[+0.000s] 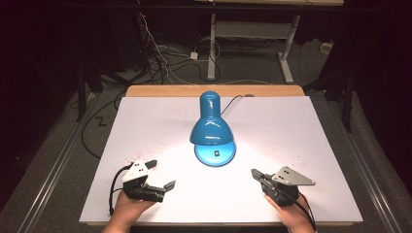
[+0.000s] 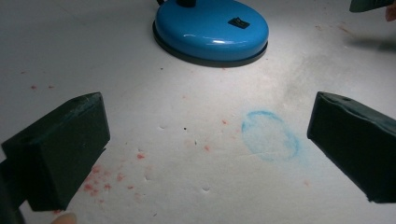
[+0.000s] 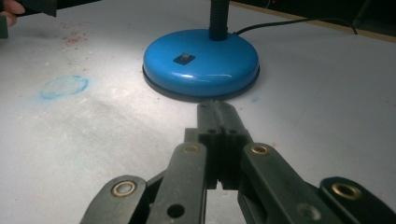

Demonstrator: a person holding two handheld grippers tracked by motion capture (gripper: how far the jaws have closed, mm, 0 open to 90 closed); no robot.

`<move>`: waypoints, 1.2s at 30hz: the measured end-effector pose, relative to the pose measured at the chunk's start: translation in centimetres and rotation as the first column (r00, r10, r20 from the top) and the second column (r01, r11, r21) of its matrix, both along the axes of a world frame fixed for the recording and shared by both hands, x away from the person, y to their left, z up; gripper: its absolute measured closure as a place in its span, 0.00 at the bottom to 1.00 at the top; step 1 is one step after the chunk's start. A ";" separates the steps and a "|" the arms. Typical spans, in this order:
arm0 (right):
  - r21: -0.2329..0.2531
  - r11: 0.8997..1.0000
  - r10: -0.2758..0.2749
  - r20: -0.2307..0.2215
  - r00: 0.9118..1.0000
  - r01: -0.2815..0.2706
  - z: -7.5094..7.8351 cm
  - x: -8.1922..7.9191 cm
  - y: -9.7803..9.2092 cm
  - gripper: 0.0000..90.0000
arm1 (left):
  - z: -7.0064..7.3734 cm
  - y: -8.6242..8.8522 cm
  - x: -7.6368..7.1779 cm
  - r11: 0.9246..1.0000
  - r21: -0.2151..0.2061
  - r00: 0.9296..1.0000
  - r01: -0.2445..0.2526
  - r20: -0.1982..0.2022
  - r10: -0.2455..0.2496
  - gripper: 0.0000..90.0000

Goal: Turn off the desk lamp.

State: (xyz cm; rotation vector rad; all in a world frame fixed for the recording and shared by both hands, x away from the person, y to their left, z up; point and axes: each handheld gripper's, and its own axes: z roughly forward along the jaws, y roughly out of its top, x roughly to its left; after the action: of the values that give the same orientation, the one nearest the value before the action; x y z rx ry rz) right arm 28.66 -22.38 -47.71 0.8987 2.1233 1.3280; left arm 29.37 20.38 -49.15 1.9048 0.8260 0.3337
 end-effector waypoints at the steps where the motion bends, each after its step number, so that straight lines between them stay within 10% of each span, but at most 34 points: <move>1: 0.004 1.000 0.004 -0.001 1.000 -0.004 0.0 0.0 0.1 1.00 | 0.0 0.0 0.0 1.000 0.001 1.000 0.002 -0.001 -0.002 0.00; 36: 0.067 0.994 0.085 -0.013 0.996 -0.084 1.0 5.3 5.0 1.00 | 0.1 -0.1 -0.3 1.000 -0.022 1.000 -0.016 0.025 0.016 0.00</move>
State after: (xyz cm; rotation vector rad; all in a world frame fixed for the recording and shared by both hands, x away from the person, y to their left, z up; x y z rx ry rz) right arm 33.91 -17.33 -46.70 0.8567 2.1622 1.4462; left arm 29.12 20.32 -49.02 1.8706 0.8254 0.3562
